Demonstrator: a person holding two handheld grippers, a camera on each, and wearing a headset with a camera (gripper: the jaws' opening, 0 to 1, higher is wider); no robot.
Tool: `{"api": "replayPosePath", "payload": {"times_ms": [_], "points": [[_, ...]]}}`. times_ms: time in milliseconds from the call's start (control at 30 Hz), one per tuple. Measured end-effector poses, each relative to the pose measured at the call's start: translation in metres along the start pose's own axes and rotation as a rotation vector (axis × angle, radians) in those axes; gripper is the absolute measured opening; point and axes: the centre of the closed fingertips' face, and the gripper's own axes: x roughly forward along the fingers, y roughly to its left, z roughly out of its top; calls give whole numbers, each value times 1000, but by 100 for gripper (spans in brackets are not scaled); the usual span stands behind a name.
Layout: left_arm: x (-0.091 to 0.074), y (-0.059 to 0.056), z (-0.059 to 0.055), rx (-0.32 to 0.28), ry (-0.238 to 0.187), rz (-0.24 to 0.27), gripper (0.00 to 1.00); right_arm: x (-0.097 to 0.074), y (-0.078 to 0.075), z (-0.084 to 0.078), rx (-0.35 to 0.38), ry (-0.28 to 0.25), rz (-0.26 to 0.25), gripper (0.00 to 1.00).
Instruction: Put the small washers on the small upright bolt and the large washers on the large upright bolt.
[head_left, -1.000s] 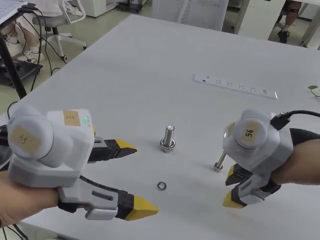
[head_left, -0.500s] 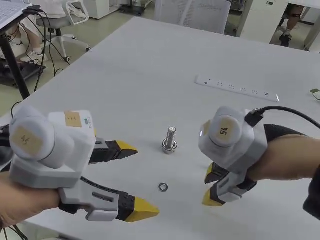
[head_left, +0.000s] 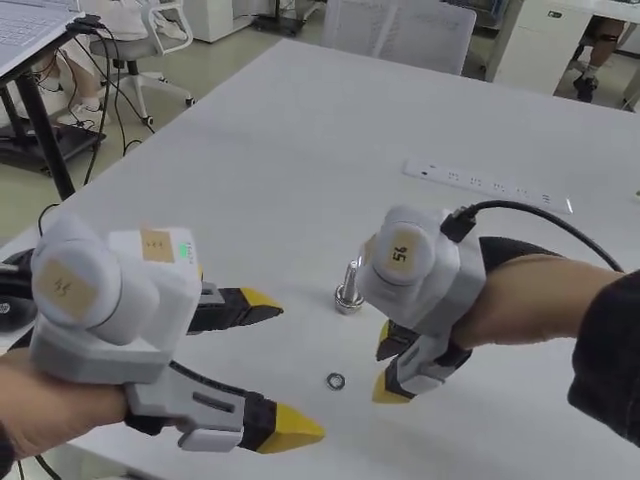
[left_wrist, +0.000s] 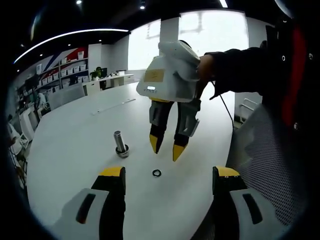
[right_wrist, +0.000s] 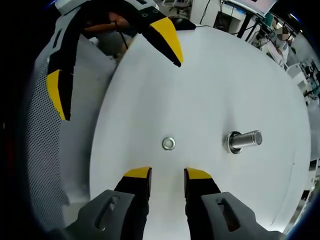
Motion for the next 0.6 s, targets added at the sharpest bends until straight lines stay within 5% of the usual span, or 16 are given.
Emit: {"api": "replayPosePath", "payload": {"times_ms": [600], "points": [[-4, 1, -3, -9, -1, 9, 70, 16, -1, 21, -47, -8, 27, 25]]}}
